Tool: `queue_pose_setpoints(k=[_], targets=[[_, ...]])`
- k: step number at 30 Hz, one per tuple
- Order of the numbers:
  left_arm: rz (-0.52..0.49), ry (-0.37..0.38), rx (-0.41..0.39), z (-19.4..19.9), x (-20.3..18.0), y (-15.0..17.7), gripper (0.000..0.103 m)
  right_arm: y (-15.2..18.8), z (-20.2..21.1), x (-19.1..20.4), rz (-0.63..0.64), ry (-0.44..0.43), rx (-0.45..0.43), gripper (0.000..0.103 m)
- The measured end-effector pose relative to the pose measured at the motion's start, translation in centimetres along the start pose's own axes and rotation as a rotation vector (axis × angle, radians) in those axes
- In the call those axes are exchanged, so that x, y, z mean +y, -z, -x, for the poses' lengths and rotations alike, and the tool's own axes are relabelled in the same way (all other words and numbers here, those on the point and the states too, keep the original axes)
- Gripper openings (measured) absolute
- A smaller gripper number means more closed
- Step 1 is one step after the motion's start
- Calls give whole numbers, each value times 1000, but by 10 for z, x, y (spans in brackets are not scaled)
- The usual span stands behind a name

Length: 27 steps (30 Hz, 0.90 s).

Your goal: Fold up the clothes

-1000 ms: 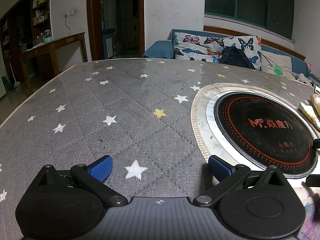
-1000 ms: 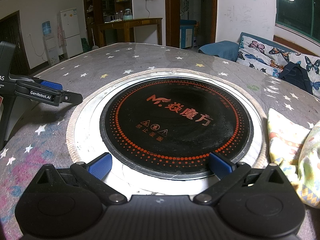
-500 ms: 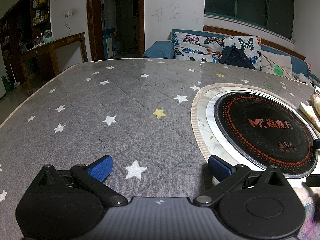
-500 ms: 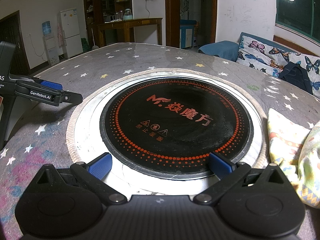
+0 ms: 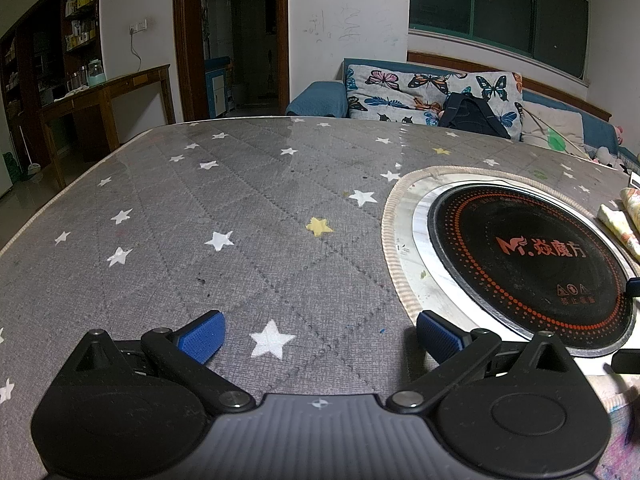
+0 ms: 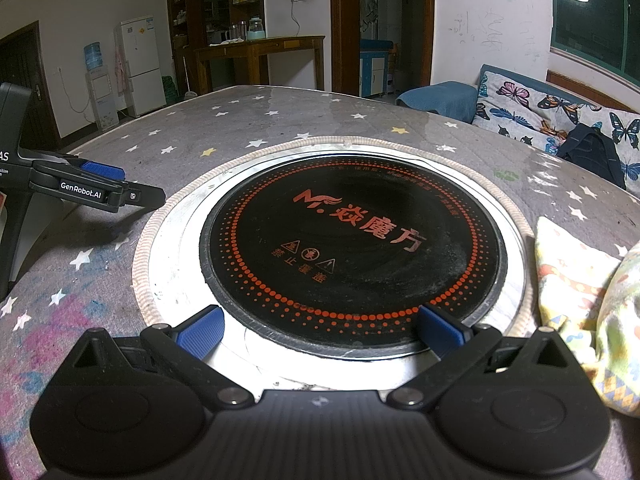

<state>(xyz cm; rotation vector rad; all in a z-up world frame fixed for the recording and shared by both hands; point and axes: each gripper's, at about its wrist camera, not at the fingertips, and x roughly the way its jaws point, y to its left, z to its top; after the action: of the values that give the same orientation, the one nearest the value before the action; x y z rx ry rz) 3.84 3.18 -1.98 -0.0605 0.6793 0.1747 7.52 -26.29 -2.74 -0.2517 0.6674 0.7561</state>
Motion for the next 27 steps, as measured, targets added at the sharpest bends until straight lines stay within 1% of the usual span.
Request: queue_pose_setpoints(k=[27], targets=[[0, 0, 0, 0, 0, 0, 103, 0, 0, 1, 6, 6, 2, 103]])
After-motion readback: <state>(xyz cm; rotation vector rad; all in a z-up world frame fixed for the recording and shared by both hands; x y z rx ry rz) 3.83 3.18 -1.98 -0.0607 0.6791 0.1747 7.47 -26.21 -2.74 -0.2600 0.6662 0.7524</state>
